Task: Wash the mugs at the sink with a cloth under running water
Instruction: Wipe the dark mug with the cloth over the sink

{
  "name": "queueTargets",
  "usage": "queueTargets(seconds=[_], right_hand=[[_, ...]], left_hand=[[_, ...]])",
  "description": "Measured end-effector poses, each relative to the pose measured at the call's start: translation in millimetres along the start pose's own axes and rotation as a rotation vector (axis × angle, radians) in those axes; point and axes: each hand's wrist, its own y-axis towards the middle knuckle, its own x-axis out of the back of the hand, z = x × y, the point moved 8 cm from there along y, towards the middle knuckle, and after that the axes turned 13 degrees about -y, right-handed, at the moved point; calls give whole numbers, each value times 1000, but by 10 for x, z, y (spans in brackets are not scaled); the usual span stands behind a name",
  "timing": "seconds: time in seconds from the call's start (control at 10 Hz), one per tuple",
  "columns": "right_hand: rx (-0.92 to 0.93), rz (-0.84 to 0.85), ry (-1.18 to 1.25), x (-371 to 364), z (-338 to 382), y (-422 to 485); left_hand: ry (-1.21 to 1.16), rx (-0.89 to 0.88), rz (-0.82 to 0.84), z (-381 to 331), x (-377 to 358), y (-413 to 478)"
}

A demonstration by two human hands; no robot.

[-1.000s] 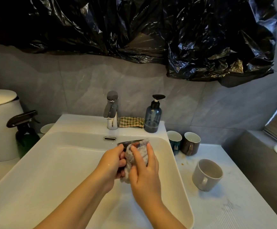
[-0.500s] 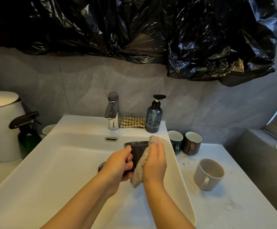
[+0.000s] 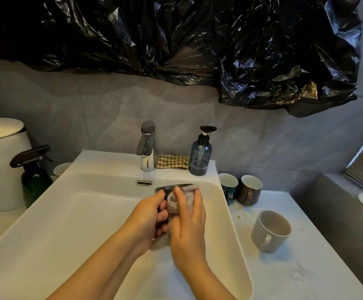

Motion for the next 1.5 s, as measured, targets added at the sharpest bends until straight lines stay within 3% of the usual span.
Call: queueTargets(seconds=[0.1,0.2,0.3,0.4,0.5,0.6,0.7,0.8,0.9,1.0,1.1,1.2,1.3,1.4,1.5], right_hand=[[-267,-141,275,262,-225,163],[-321,-164,214,317,-246,211],[22,-193,-215,186,93,14],[-68,-194,6,272,-108,111],[-418,-131,505,271,-445,227],[-163,-197,-6,225,-122,55],[16,-187,-120,171,10,-92],[-416,-98,402,227,-554,-80],[-527,284,991,-1,-264,115],[-449,-27,521,135,-266,31],[-132,-41,26,70,-44,-68],[-424,-34,486,148,-264,53],[-645,192,918,43,-481,44],[-711,287,873,15,-387,-47],[-524,121,520,121,-362,-1]], left_hand=[[56,16,39,79,-38,-56],[21,7,34,53,-66,-62],[-18,6,53,19,-113,-33],[30,7,75,35,-125,-77],[31,4,59,27,-99,-99],[-11,0,40,24,-107,-60],[31,5,71,85,-138,-71],[34,45,97,89,-80,-126],[-3,58,93,14,-2,-106],[-20,62,17,16,37,-63],[68,46,42,88,-15,-63],[70,51,122,48,-9,-102],[-66,67,149,-51,45,-117],[-84,59,19,-67,170,-44],[-19,66,-12,8,176,-23]])
